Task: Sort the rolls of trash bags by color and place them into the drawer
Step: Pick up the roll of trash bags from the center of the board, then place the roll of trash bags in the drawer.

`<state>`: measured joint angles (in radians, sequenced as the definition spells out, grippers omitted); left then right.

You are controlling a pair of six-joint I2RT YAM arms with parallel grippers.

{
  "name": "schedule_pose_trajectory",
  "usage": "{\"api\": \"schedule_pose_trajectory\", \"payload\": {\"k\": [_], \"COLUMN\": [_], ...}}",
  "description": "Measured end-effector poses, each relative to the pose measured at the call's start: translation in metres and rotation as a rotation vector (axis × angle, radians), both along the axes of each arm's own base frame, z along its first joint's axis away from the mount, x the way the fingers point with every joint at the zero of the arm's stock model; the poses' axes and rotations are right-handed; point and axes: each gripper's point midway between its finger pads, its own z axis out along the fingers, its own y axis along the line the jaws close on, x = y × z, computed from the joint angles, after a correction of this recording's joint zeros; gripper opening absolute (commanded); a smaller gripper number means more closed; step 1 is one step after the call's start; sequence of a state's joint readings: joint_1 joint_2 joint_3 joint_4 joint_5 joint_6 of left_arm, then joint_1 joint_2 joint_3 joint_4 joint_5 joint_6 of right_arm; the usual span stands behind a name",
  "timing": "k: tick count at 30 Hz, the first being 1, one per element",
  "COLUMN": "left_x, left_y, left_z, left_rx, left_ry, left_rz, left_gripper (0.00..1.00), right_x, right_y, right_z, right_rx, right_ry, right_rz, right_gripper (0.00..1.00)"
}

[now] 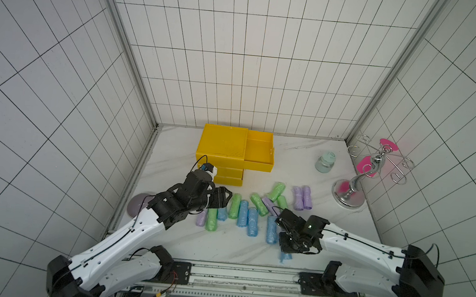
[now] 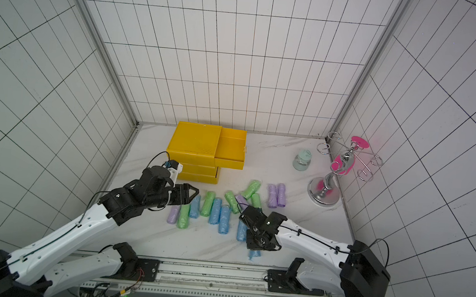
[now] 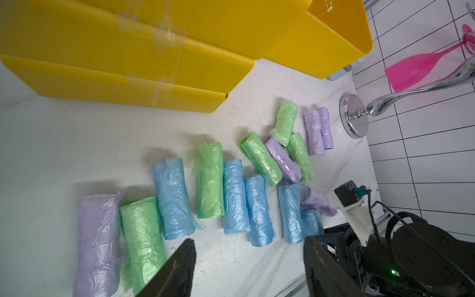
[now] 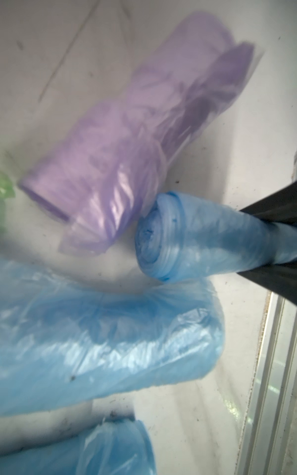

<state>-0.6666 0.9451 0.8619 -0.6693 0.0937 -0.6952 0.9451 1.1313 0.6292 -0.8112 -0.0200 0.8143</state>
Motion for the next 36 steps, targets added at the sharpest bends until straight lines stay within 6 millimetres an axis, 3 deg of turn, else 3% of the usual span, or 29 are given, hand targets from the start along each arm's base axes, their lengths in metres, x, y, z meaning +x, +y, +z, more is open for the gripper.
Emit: {"api": "schedule_pose_trajectory", "payload": {"k": [4, 10, 14, 20, 27, 32, 36], "left_x": [0.005, 0.035, 0.064, 0.099, 0.123, 0.136, 0.138], "left_y": [0.003, 0.011, 0.030, 0.061, 0.097, 0.103, 0.099], "left_z": [0.015, 0.073, 0.098, 0.129, 0.150, 0.142, 0.137], "left_rx": [0.007, -0.039, -0.060, -0.086, -0.133, -0.176, -0.190], "left_ry": [-0.048, -0.162, -0.197, -0.234, -0.263, -0.226, -0.208], "left_rz": [0.005, 0.037, 0.085, 0.145, 0.213, 0.215, 0.199], "left_gripper": [0.66, 0.66, 0.67, 0.67, 0.67, 0.67, 0.67], "right_x": [0.011, 0.052, 0.096, 0.179, 0.264, 0.308, 0.330], "right_y": [-0.001, 0.005, 0.021, 0.072, 0.121, 0.139, 0.146], "right_z": [0.043, 0.132, 0.187, 0.238, 0.250, 0.234, 0.215], "right_rx": [0.062, 0.202, 0.269, 0.344, 0.400, 0.407, 0.416], "right_ry": [-0.093, -0.260, -0.329, -0.385, -0.405, -0.394, -0.361], "right_rz": [-0.011, -0.057, -0.061, 0.000, 0.036, 0.024, 0.008], "right_gripper": [0.16, 0.15, 0.13, 0.12, 0.12, 0.13, 0.14]}}
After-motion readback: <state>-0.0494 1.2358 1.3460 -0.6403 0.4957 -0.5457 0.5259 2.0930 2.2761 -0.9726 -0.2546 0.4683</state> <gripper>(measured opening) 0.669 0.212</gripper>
